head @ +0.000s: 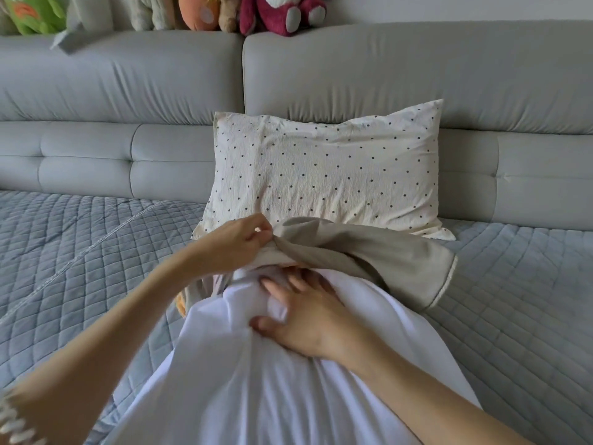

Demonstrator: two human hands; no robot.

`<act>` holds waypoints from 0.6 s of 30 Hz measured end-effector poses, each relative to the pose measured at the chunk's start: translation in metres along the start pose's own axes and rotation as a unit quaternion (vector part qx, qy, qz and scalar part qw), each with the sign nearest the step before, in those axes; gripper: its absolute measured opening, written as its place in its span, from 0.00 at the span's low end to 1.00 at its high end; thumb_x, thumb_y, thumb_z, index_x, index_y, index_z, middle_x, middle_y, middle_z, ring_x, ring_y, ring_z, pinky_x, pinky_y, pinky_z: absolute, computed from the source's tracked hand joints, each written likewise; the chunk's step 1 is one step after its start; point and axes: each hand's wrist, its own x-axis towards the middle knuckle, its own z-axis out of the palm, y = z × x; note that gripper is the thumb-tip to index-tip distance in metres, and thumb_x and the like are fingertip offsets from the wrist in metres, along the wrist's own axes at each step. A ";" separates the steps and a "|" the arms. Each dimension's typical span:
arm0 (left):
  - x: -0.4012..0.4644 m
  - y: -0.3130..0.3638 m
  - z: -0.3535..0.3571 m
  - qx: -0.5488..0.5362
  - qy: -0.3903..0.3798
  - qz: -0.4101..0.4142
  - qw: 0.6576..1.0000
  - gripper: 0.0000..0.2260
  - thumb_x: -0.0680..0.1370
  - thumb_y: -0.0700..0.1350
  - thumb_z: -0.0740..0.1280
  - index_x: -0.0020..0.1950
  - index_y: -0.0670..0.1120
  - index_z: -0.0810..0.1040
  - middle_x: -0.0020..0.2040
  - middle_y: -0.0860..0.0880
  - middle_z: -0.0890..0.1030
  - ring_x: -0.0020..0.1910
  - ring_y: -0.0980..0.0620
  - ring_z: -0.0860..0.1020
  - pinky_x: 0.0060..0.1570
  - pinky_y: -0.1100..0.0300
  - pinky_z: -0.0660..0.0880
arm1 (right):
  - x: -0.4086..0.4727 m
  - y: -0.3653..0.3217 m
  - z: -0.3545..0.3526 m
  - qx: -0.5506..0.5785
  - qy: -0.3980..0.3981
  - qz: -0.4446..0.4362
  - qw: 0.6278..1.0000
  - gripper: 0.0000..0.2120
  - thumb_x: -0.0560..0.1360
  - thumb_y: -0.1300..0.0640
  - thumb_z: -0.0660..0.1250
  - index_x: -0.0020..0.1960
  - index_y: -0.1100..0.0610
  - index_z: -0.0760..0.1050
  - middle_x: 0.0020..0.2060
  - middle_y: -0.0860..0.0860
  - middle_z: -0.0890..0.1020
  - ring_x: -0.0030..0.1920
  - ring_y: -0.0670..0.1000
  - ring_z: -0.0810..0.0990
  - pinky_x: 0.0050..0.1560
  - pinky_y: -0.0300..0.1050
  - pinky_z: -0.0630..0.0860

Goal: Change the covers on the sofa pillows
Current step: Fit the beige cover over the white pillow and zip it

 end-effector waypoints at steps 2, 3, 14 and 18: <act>-0.018 0.005 -0.011 -0.015 -0.029 -0.002 0.999 0.07 0.81 0.45 0.58 0.45 0.50 0.73 0.35 0.57 0.71 0.34 0.57 0.68 0.33 0.70 0.65 | 0.008 0.002 0.005 0.013 -0.013 0.017 1.000 0.30 0.74 0.37 0.56 0.74 0.43 0.55 0.74 0.48 0.58 0.74 0.54 0.55 0.72 0.49 0.50; -0.032 0.009 -0.015 -0.052 -0.054 0.006 0.997 0.09 0.80 0.45 0.59 0.42 0.52 0.73 0.31 0.57 0.71 0.32 0.57 0.67 0.31 0.68 0.64 | 0.007 0.000 0.005 0.023 -0.012 0.009 1.000 0.28 0.75 0.38 0.56 0.73 0.43 0.59 0.73 0.48 0.62 0.73 0.54 0.58 0.72 0.48 0.54; -0.070 0.025 -0.004 -0.017 -0.025 0.101 0.994 0.09 0.70 0.45 0.63 0.44 0.57 0.66 0.35 0.58 0.76 0.31 0.60 0.70 0.31 0.70 0.65 | -0.047 -0.004 0.010 0.090 0.103 -0.180 0.974 0.26 0.77 0.43 0.51 0.71 0.53 0.65 0.69 0.51 0.70 0.70 0.49 0.64 0.69 0.40 0.58; -0.065 0.043 0.009 0.189 0.008 0.112 0.976 0.13 0.74 0.47 0.62 0.53 0.59 0.62 0.41 0.59 0.74 0.40 0.56 0.76 0.38 0.60 0.69 | -0.087 0.073 -0.015 0.191 0.315 -0.094 0.925 0.16 0.75 0.47 0.63 0.45 0.58 0.82 0.43 0.48 0.84 0.47 0.45 0.80 0.49 0.41 0.75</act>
